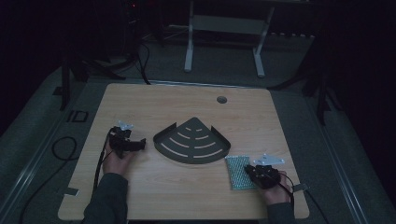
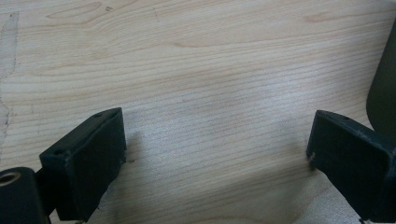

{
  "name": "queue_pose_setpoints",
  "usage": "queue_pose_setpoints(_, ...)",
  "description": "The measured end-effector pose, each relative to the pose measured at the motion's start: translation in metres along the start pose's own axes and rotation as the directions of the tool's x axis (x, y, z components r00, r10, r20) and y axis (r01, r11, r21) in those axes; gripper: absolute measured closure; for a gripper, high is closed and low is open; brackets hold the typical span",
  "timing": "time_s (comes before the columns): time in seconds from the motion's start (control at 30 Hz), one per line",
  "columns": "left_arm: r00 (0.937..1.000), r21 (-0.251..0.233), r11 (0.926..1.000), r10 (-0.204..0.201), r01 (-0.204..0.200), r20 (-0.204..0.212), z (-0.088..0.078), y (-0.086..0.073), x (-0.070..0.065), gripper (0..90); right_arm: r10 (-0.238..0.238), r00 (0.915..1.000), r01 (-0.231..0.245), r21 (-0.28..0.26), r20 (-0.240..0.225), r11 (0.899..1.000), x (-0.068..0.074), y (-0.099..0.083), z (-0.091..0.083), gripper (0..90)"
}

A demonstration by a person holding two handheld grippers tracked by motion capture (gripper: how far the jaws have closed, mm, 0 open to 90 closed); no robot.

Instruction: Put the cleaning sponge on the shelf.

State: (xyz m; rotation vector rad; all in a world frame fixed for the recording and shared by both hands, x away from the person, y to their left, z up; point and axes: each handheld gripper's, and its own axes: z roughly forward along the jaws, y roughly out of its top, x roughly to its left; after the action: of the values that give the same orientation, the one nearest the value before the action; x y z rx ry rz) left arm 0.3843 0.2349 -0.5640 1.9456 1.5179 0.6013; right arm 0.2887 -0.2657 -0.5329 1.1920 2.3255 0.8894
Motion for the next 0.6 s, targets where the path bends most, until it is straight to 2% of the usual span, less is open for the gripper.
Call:
queue_pose_setpoints(0.33,1.0,0.0,1.0,0.0,0.0,0.0,0.0,0.0,0.0,5.2,-0.006,0.9999,0.005,0.02,0.013,1.0,-0.016,0.011,0.009,82.5)
queue_pose_setpoints(0.43,1.0,0.0,1.0,0.0,0.0,0.0,0.0,0.0,0.0,5.2,0.006,1.0,-0.006,0.027,0.001,1.0,-0.022,0.014,0.01,81.4)
queue_pose_setpoints(0.6,1.0,0.0,1.0,0.0,0.0,0.0,0.0,0.0,0.0,5.2,0.06,0.9982,-0.06,0.03,0.003,0.998,-0.033,0.023,0.004,80.7)
